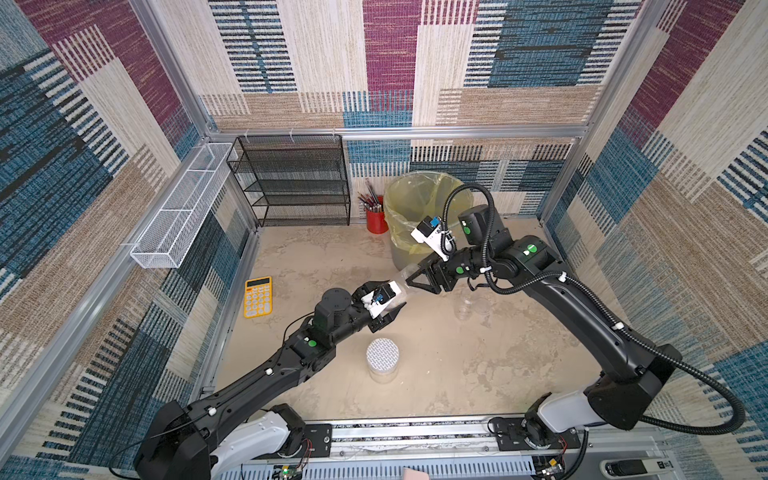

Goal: Empty moldy rice from jars
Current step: Unscrew the lid from the jar.

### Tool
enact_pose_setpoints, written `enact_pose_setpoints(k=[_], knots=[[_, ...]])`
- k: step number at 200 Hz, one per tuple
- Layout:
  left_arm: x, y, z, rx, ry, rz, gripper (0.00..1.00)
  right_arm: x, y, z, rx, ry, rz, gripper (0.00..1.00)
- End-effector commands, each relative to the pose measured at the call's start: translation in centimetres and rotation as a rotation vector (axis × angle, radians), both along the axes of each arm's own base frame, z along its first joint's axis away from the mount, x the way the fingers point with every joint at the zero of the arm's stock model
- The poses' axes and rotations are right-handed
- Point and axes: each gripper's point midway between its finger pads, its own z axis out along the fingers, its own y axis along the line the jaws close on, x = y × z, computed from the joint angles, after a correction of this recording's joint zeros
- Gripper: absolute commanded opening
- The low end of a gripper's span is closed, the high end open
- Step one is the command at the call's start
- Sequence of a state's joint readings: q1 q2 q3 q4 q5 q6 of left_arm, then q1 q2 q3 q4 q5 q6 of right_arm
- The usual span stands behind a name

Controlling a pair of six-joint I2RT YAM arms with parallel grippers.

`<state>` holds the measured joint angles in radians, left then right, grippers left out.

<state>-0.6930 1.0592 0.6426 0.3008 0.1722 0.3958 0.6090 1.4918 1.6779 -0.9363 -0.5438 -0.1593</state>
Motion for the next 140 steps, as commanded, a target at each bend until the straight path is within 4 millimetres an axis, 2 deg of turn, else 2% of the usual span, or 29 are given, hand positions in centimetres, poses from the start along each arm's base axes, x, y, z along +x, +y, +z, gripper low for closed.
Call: enact_pose_setpoints(k=[1,28,67,107,140], knots=[[-0.7,-0.3,0.1,-0.038,0.046,-0.032,0.0,0.5,-0.1,-0.6,-0.073,-0.147,0.127,0.41],[-1.1,0.0,-0.2,-0.038,0.059,-0.035,0.0,0.8,-1.0,-1.9,-0.126,-0.174,0.178,0.42],[-1.2,0.2,-1.0,-0.012,0.075,-0.03,0.0,-0.5,-1.3,0.3,-0.08,-0.278,0.305,0.46],[-1.2,0.1,-1.1,-0.004,0.09,-0.034,0.0,-0.3,-2.0,-0.5,-0.115,-0.321,0.366,0.48],[-1.1,0.4,-1.4,0.011,0.09,-0.017,0.0,0.4,-2.4,0.5,-0.109,-0.405,0.398,0.48]])
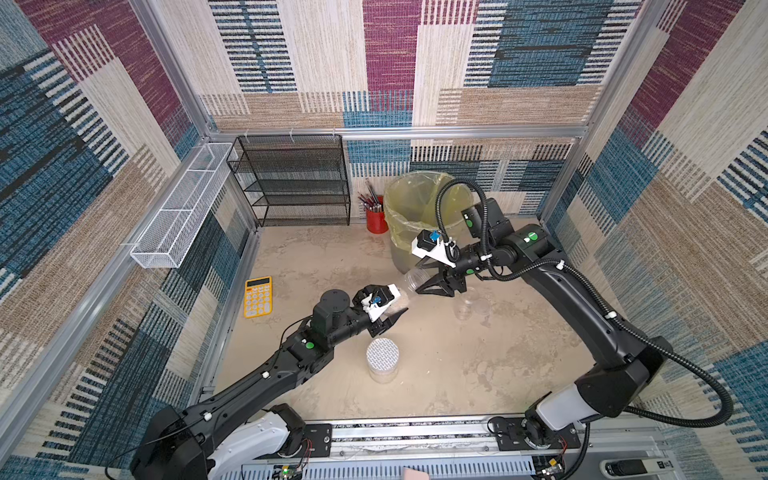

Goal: Empty moldy rice from jars
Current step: Unscrew the lid from the jar, then place the lid at the center of the board.

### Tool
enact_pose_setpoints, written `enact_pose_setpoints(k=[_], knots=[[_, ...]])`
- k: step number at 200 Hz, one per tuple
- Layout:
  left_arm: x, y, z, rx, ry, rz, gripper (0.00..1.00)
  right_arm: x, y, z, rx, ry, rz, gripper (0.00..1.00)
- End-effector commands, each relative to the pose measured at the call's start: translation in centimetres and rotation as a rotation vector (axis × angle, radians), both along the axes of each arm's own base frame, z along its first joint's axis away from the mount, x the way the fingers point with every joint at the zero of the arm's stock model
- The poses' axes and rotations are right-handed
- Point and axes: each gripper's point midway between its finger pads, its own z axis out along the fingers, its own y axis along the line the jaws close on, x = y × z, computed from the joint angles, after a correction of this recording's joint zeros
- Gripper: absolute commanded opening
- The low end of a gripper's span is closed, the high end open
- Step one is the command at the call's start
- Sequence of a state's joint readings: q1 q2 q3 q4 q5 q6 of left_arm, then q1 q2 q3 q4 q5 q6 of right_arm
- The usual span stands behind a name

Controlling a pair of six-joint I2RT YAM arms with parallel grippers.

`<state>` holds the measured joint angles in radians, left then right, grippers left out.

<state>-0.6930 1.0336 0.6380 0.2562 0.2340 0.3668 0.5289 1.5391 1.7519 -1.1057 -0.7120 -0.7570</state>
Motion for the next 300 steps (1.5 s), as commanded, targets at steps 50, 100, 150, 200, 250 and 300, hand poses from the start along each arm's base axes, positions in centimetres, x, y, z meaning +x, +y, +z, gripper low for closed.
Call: enact_pose_setpoints(k=[50,100,150,200,250,300], knots=[[0.3,0.5,-0.8,0.014,0.043,0.032,0.0,1.2,-0.3,0.6,0.018,-0.085,0.027,0.46],[0.8,1.3,-0.7,0.011,0.02,0.079,0.0,2.5,-1.1,0.5,0.038,-0.092,-0.047,0.43],[1.4,2.6,-0.2,-0.022,0.01,0.14,0.0,3.6,-1.9,-1.8,0.064,-0.057,-0.177,0.43],[1.6,4.5,0.8,-0.083,-0.009,0.203,0.0,3.6,-2.3,-5.2,0.057,0.086,-0.28,0.4],[1.7,5.5,1.8,-0.144,-0.026,0.243,0.0,3.8,-2.3,-11.0,0.023,0.184,-0.417,0.45],[1.6,5.7,1.9,-0.164,-0.017,0.248,0.0,4.2,-0.1,-16.0,-0.095,0.28,-0.541,0.46]])
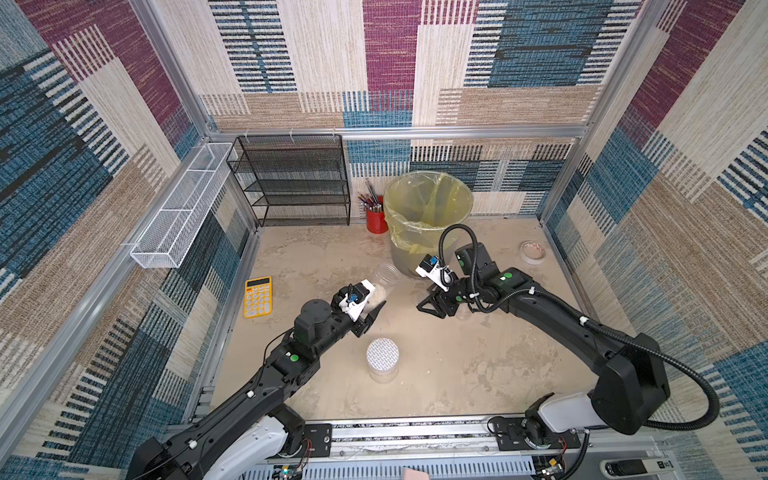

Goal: Empty moldy rice from jars
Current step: Place the lid at the center of the board.

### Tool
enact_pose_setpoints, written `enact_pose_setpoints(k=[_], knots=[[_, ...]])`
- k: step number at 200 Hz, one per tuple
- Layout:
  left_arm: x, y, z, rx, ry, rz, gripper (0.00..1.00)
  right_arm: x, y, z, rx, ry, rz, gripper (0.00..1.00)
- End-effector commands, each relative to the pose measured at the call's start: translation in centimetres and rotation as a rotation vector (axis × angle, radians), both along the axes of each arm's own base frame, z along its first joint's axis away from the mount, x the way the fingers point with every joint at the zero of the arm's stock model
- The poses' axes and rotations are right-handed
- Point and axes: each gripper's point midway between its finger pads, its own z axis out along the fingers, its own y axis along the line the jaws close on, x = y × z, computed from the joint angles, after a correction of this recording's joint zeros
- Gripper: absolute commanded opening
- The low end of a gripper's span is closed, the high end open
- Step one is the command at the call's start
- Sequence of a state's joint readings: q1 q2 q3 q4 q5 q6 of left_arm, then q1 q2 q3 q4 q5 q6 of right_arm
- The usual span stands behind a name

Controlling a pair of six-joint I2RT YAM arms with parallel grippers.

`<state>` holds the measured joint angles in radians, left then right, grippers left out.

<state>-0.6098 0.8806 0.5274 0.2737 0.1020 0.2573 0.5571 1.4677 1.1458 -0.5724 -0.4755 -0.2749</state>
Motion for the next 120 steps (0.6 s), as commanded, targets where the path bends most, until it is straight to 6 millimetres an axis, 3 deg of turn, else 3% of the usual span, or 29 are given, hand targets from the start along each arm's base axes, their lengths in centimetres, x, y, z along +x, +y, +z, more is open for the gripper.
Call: enact_pose_setpoints(k=[1,30,67,120], knots=[[0.2,0.2,1.8,-0.07,-0.042,0.018,0.0,1.6,1.1,-1.0,-0.029,0.013,-0.11,0.46],[0.1,0.6,1.8,-0.082,-0.048,0.034,0.0,2.1,2.8,-3.3,-0.083,0.092,-0.165,0.46],[-0.3,1.2,1.7,-0.09,-0.053,0.051,0.0,4.3,2.3,-6.4,-0.149,0.142,-0.313,0.44],[-0.6,1.5,1.6,-0.095,-0.053,0.055,0.0,4.6,2.5,-9.5,-0.222,0.173,-0.366,0.47]])
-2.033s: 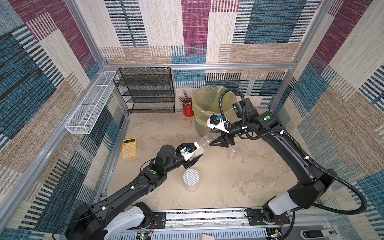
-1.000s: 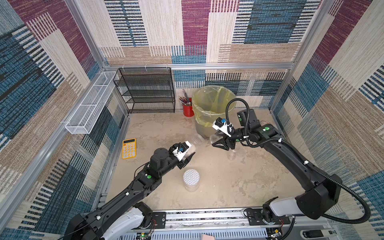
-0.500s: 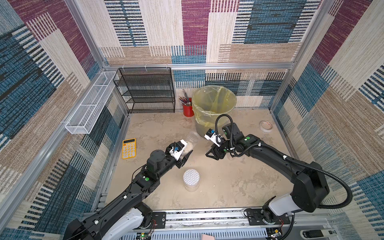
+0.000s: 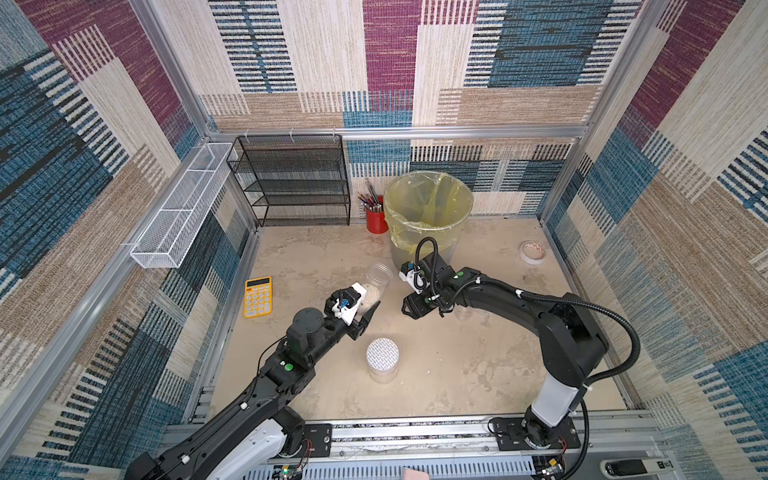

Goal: Empty moldy rice from jars
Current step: Place the lid at the center of the board.

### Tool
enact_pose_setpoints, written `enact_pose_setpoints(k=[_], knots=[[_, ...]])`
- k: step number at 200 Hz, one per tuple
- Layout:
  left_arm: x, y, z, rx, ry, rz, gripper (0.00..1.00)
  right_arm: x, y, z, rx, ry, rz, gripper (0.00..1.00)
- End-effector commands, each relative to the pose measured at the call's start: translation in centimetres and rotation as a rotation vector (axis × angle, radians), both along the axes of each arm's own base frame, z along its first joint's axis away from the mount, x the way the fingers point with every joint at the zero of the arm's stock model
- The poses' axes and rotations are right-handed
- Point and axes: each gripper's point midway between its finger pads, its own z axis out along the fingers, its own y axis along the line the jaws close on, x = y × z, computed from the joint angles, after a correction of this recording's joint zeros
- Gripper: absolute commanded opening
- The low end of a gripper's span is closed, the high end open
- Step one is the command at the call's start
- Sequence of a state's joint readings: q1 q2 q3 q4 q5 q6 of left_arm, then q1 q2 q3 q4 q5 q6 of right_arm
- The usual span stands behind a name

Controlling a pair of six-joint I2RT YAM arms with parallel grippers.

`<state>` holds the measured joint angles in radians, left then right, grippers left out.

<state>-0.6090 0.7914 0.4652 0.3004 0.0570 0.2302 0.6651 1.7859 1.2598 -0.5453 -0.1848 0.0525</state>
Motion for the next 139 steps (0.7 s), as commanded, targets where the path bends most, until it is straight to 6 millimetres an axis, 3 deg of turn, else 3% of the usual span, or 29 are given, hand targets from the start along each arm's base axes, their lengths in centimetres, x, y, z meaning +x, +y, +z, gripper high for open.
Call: enact_pose_setpoints(k=[1,115,139], knots=[[0.2,0.0,1.2,-0.048,-0.025,0.006,0.0,1.0,0.3,-0.4,-0.014,-0.021,-0.051,0.47],[0.1,-0.9,0.8,-0.046,-0.011,-0.036,0.0,1.5,0.3,-5.4,-0.119,0.059,-0.09,0.55],[0.1,-0.9,1.0,-0.05,-0.013,-0.038,0.0,1.4,0.4,-5.4,-0.113,0.063,-0.084,0.58]])
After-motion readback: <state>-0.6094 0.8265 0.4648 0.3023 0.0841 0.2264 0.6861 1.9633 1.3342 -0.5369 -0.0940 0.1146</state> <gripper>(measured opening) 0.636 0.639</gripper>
